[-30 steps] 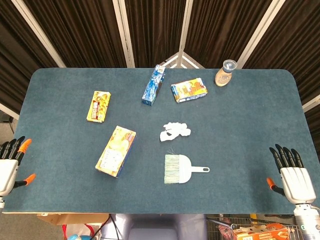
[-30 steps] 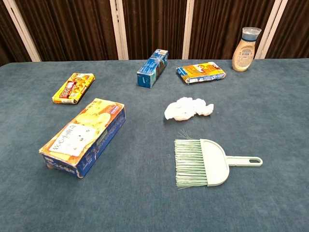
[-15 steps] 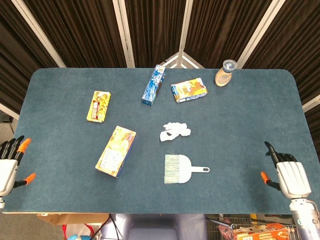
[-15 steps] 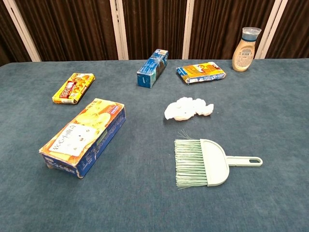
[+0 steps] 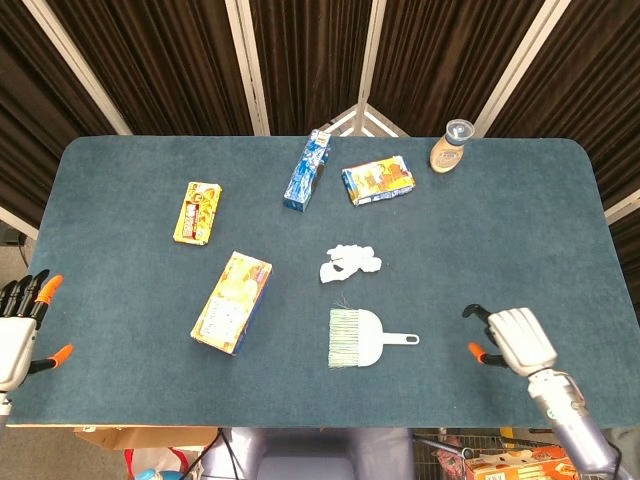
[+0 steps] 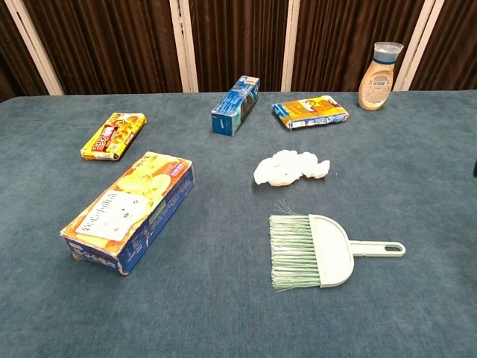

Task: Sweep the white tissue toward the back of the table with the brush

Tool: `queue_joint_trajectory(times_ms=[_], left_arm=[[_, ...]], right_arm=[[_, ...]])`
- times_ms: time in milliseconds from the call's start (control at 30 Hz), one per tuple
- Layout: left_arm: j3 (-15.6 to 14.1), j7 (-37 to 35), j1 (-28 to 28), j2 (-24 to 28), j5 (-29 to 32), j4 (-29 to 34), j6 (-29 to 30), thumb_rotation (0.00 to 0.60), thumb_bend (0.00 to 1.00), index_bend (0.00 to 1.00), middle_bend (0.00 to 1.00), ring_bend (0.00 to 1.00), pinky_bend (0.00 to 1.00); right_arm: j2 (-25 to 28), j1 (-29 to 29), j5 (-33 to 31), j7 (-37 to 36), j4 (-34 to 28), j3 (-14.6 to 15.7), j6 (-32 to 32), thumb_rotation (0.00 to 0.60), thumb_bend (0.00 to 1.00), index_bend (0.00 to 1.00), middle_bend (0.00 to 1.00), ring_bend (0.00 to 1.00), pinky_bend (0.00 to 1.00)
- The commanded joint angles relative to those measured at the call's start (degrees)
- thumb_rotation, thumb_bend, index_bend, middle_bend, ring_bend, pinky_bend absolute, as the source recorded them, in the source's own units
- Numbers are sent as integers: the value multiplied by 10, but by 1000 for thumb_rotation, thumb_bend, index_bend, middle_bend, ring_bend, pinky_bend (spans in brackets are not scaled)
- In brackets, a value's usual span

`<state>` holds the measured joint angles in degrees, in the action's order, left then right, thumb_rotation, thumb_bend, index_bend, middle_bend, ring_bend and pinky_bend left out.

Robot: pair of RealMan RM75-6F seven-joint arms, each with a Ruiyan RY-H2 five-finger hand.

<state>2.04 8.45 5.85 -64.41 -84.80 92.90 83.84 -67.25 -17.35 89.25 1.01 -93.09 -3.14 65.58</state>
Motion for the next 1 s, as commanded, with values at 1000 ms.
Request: queue_joint_trajectory(times_ms=[1000], left_arm=[[-1,-7,4,2,2,-2,-9,600,0,0,0,0,0]], right_arm=[[-185,-78,-142,176,16,-16,-93,600,305,454,1000,1000,972]])
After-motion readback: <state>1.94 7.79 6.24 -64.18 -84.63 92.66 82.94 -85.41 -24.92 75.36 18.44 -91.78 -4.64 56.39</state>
